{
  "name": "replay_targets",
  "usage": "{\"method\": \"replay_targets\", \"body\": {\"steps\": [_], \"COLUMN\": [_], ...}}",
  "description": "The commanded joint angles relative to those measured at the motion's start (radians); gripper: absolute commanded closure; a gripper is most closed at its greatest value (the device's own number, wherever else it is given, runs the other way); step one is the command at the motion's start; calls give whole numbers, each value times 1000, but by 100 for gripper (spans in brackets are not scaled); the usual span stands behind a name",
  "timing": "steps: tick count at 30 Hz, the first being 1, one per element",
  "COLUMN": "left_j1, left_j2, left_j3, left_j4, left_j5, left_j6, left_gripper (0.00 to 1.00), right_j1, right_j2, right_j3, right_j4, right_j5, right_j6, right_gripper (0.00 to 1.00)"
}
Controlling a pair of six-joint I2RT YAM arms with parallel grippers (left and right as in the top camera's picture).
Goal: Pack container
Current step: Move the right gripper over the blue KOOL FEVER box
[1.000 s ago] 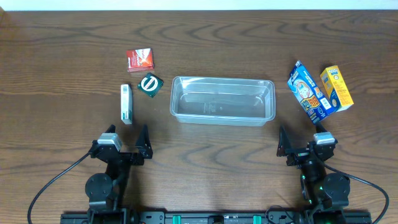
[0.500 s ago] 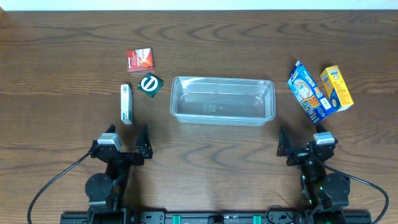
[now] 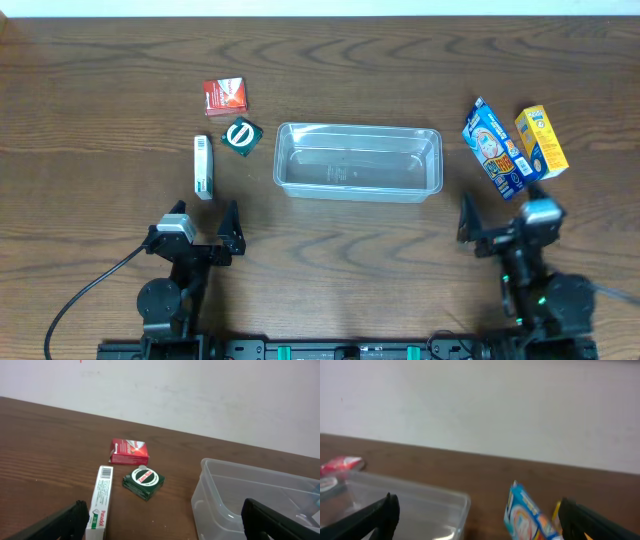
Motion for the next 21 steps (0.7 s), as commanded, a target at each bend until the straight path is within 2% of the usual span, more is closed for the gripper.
{"method": "replay_targets", "body": {"steps": [1,6,10,14,17,21], "left_j1": [5,5,5,5,5,5], "left_j2": [0,0,0,0,0,0], "left_j3": [-19,-19,-19,-19,-19,-19], "left_j4": [-32,-32,-32,-32,-32,-32], "left_j5": [6,6,6,6,6,6], "left_j6": [10,10,10,10,10,10], "left_gripper": [2,2,2,2,2,2], "right_j1": [-30,-65,-122,-182,-204,-222], "right_j2": [211,599,903,1134,1236,1302], "right_j3": [220,645,1034,1309,1398,1388], "right_j4": [-59,-307,-651,-909,-998,-1024], "right_j5": [-23,-86,-182,-196,-195,-156], "right_j6": [-18,-17,-37,-69,-65,-90], "right_gripper": [1,1,1,1,1,1]}}
